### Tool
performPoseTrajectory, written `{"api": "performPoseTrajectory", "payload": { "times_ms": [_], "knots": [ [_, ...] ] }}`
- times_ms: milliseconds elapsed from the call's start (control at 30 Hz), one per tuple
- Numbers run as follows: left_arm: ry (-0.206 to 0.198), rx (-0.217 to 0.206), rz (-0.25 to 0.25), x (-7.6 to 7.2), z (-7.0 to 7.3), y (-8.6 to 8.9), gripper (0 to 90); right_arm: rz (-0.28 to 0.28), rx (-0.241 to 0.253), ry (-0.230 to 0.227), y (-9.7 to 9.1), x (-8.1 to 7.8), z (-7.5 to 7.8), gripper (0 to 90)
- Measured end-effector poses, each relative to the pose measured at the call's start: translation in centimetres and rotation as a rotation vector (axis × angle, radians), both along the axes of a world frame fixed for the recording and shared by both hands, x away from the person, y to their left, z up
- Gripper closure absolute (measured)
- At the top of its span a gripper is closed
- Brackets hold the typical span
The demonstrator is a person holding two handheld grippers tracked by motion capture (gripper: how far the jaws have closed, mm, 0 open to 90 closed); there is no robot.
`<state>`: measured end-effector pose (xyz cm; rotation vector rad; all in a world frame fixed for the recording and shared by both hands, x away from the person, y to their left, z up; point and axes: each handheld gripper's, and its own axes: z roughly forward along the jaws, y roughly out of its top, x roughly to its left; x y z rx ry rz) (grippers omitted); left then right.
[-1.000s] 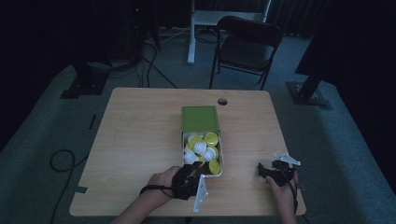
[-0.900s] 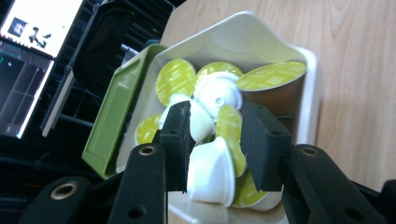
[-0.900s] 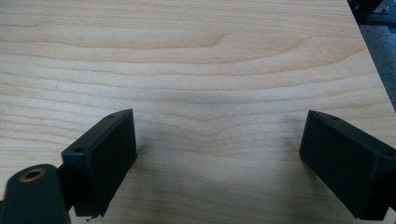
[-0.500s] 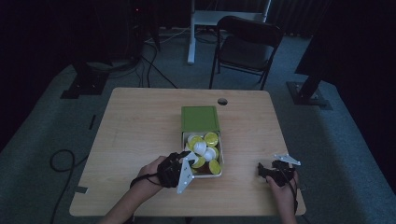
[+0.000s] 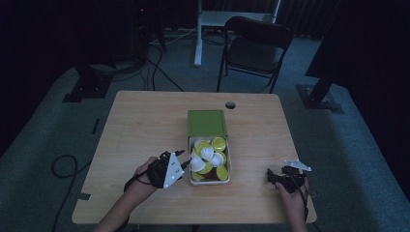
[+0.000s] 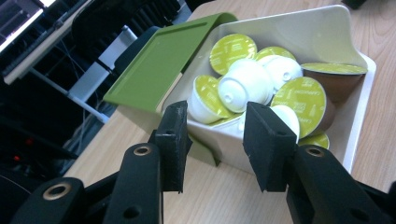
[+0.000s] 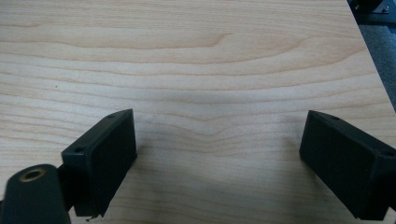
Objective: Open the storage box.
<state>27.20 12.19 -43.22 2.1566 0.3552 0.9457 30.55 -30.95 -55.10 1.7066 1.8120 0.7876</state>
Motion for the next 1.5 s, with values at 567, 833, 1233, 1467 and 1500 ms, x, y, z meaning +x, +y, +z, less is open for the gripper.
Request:
{"api": "performPoseTrajectory", "payload": {
  "times_ms": [567, 833, 1233, 1467, 1500],
  "knots": [
    [0.165, -0.127, 0.074, 1.4, -1.8, 6.0, 44.9, 0.0, 0.0, 0.0, 0.0, 0.0, 0.0, 10.3],
    [0.227, -0.154, 0.104, 1.8, -3.7, 8.3, 44.7, 0.0, 0.0, 0.0, 0.0, 0.0, 0.0, 10.3],
    [0.302, -0.192, 0.145, 1.6, -6.1, 10.5, 44.7, 0.0, 0.0, 0.0, 0.0, 0.0, 0.0, 10.3],
    [0.357, -0.198, 0.181, 1.3, -7.7, 12.1, 41.5, 0.0, 0.0, 0.0, 0.0, 0.0, 0.0, 10.3],
    [0.365, -0.204, 0.188, 1.3, -7.9, 12.3, 40.6, 0.0, 0.0, 0.0, 0.0, 0.0, 0.0, 10.3]
  ]
}}
